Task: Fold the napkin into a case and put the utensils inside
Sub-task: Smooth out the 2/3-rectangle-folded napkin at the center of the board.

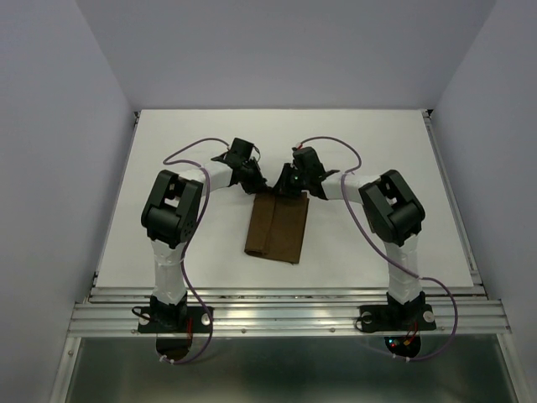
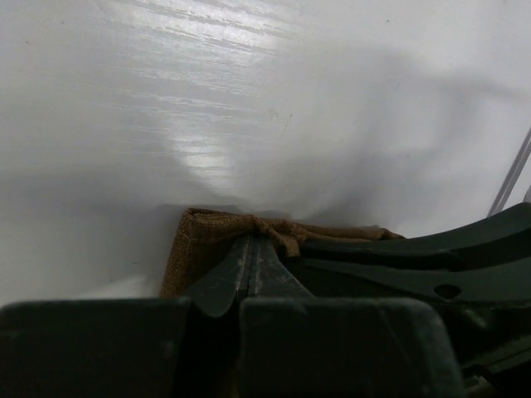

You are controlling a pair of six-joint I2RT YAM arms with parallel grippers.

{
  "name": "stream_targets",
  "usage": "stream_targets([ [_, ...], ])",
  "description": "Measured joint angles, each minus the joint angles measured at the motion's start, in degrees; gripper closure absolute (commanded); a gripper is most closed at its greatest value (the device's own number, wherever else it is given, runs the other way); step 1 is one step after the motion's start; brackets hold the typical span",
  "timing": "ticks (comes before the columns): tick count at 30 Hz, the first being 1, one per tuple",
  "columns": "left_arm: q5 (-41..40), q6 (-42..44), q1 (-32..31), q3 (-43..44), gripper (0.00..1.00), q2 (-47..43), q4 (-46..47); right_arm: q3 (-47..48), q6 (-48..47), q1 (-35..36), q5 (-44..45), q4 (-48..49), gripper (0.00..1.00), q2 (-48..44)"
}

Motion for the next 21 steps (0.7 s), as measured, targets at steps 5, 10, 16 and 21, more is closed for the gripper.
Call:
stream_targets([
  [5, 0.46, 0.00, 0.00, -0.98, 1.00, -0.39, 1.14, 0.02, -0.02, 0.00, 0.02, -0.13, 0.99, 0.17],
  [10, 1.31, 0.44, 0.02, -1.07, 1.00, -0.55, 0.87, -0.22, -0.02, 0.00, -0.46, 0.13, 0.99, 0.11],
  [16, 1.73, 1.66, -0.02, -1.07, 0.92, -3.28, -3.04, -3.54, -0.02, -0.04, -1.42, 2.40, 0.99, -2.03],
  [21, 1.77, 2.34, 0.11, -1.14, 0.94, -6.03, -4.07, -5.31, -0.02, -0.04, -1.68, 3.54, 0.99, -4.81],
])
